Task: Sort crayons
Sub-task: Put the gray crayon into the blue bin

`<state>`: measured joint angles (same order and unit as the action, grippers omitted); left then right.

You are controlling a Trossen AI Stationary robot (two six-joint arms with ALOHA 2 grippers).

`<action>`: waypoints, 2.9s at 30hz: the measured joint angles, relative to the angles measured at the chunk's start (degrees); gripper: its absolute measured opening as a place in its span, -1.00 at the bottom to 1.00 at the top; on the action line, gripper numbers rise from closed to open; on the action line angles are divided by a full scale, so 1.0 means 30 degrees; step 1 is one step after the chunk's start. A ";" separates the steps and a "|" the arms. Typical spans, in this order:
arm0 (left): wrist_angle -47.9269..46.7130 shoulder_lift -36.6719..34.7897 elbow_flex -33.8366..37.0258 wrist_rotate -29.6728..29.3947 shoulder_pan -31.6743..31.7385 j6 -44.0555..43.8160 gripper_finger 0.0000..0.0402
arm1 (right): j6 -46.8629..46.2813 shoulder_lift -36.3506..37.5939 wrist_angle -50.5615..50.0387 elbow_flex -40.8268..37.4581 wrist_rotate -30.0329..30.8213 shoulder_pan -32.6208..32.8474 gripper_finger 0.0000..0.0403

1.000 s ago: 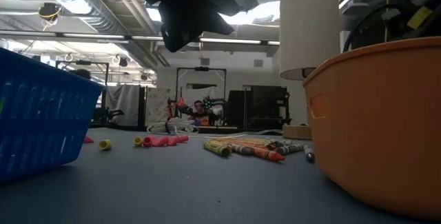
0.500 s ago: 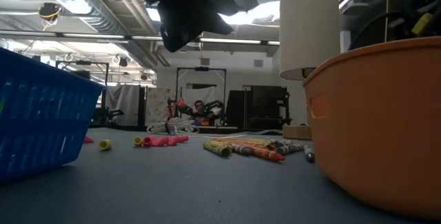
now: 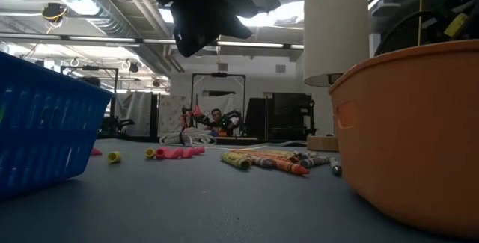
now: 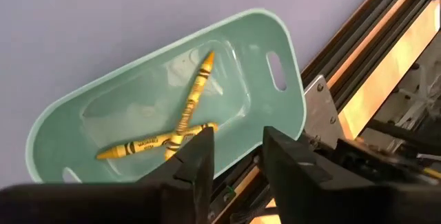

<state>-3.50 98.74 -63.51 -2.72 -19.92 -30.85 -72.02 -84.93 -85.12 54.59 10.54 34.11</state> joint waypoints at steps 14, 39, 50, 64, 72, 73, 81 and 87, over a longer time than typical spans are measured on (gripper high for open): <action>-0.0830 0.0000 0.0000 0.0354 0.0003 0.0015 -0.49 | 0.0189 -0.0007 -0.0148 0.0032 0.0069 0.0000 -0.36; -0.2479 0.0015 0.0000 0.0583 0.0000 0.2537 -0.49 | 1.2470 -0.0165 1.2609 0.3109 0.5784 0.0000 -0.36; -0.2585 0.0015 0.0000 0.0583 -0.0552 0.2484 -0.49 | 1.7579 -0.2114 1.5890 0.2107 0.4237 -0.1900 -0.36; -0.2683 0.0015 0.0000 0.0576 -0.0918 0.2466 -0.49 | 2.4646 -0.5481 2.0652 0.2106 -0.2803 -0.4863 -0.36; -0.2686 0.0015 0.0000 0.0576 -0.0918 0.2455 -0.49 | 2.4687 -0.6414 2.0184 0.2106 -0.4235 -0.5560 -0.36; -0.2670 0.0015 0.0000 0.0576 -0.0918 0.2455 -0.49 | 2.4704 -0.6496 2.0154 0.2106 -0.4282 -0.5559 -0.36; -0.2690 0.0015 0.0000 0.0576 -0.0925 0.2451 -0.49 | 2.5132 -0.6958 1.9489 0.2193 -0.4332 -0.5515 -0.36; -0.2696 0.0015 0.0000 0.0578 -0.0918 0.2451 -0.49 | 2.5117 -0.6943 1.9496 0.2178 -0.4230 -0.5508 -0.54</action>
<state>-11.59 98.78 -63.51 -0.99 -22.68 -23.50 3.33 -105.75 -26.63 61.12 -2.15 17.58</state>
